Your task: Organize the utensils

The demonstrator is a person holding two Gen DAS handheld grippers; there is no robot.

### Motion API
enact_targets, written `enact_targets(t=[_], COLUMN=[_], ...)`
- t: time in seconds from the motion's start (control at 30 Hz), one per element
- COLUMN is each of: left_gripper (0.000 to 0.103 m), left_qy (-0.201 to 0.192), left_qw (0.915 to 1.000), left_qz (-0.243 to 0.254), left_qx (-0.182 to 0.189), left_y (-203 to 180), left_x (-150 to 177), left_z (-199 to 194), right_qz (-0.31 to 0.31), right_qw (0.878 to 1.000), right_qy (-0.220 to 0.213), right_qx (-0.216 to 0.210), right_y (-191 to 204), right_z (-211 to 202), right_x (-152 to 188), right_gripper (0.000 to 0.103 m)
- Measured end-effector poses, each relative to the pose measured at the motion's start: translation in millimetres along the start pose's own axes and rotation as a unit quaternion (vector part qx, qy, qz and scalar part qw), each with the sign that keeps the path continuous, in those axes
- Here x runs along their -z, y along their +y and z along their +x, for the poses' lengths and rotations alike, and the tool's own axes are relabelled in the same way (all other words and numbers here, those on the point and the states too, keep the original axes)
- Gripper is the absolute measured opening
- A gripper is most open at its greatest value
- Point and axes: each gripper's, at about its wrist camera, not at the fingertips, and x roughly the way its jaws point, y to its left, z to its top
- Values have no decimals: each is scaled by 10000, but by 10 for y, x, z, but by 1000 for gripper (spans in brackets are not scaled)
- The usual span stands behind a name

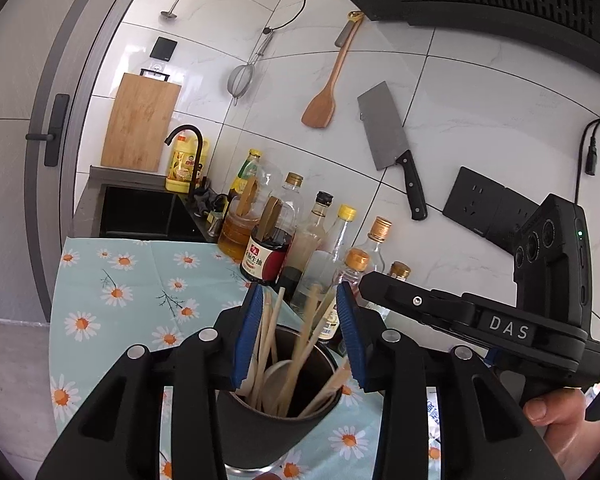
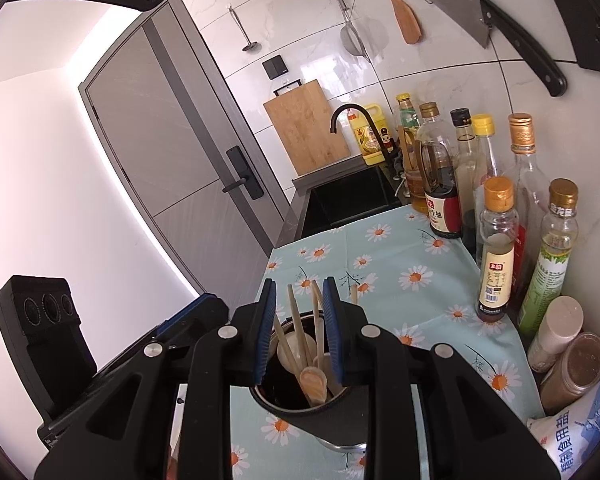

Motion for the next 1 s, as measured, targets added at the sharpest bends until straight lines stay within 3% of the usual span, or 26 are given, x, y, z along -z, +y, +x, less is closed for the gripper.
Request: enact_targets(t=[0.17,0.23,0.47,0.57,0.87,1.0], left_gripper=[38,45,47,61,62,74], left_qy=[21,41,210,262,420,563], left_qw=[9999,9998,9982,9972,9953,9931], left_qz=[131,189,404,443,332,227], left_qx=[-31,-54,-386,-537,-803,-999], left_y=[-145,-201,-430,-541,-854,-944], left_x=[44,60,203,291,630,834], left_z=[-240,-334,-744,-918,-1327,-1465], right_qz=[-50,-142,-479,-578,-654,-671], right_qw=[9999,9998,9987,9981,9977,9975], right_qy=[-87,-98,-92,-94,23,189], right_qx=[-20,-50,-165,-195,-151,-108], right_y=[19,38,79,66,-74,-118], right_z=[-264,-378,-821,-1000,-1492,-1640], right_x=[53,73,186,238,570,770], right_gripper=[36,38,54,61,78,86])
